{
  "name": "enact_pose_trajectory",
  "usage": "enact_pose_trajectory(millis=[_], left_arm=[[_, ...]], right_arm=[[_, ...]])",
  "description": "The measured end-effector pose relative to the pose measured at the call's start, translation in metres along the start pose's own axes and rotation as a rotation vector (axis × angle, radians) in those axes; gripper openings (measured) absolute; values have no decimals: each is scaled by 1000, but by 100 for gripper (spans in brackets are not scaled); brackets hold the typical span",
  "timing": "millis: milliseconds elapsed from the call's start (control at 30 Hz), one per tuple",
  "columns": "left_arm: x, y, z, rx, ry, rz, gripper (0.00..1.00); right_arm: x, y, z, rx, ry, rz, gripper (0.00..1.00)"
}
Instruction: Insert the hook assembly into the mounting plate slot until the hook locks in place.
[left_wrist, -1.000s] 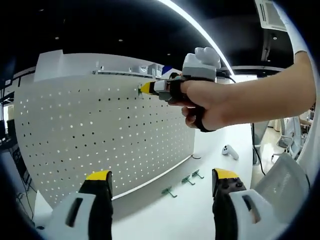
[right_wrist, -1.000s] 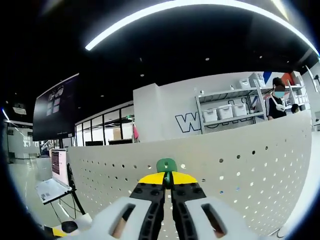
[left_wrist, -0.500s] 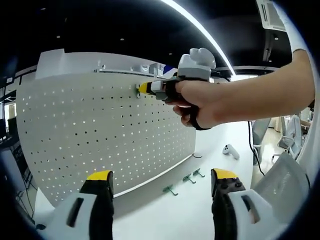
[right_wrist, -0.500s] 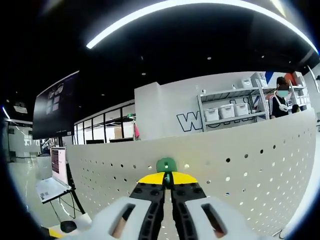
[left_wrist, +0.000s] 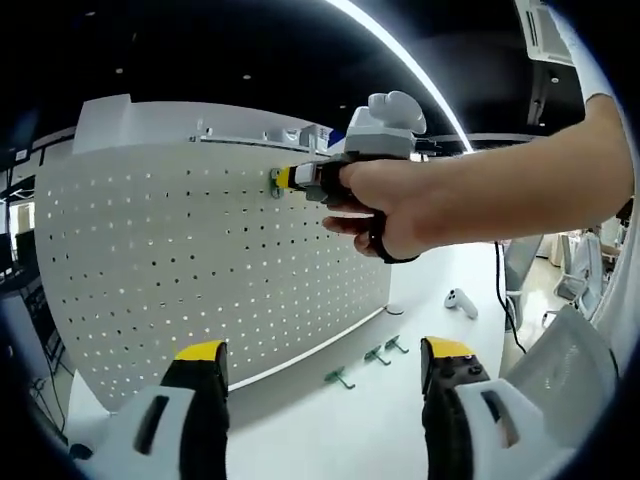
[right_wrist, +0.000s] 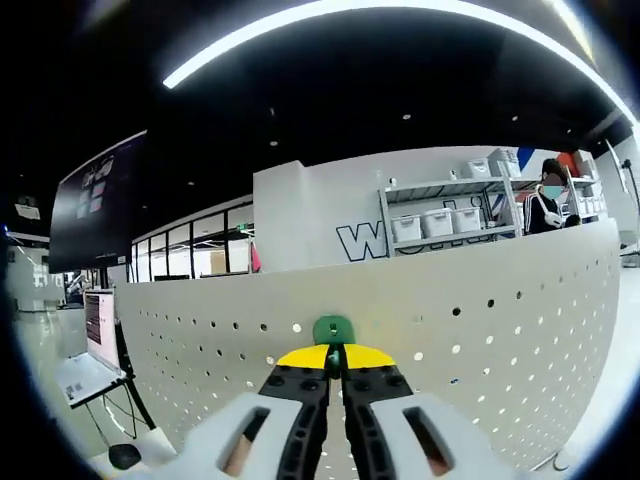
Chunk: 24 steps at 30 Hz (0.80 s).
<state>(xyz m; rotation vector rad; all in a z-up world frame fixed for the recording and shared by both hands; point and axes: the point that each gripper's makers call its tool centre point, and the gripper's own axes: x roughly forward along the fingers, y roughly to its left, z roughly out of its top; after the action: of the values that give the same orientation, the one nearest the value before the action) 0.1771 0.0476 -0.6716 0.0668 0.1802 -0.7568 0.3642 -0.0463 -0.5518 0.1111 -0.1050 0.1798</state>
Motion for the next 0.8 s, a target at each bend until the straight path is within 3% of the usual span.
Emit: enact_pose_trajectory(millis=[733,800], left_arm=[[-3,0,-1,-2,4,-4,80],[-3,-5,7,-51,-40,-31,82]], right_arm=[[0,0,0,-6,24,-16,3],[0,1,-1,-7,23,-12,3]])
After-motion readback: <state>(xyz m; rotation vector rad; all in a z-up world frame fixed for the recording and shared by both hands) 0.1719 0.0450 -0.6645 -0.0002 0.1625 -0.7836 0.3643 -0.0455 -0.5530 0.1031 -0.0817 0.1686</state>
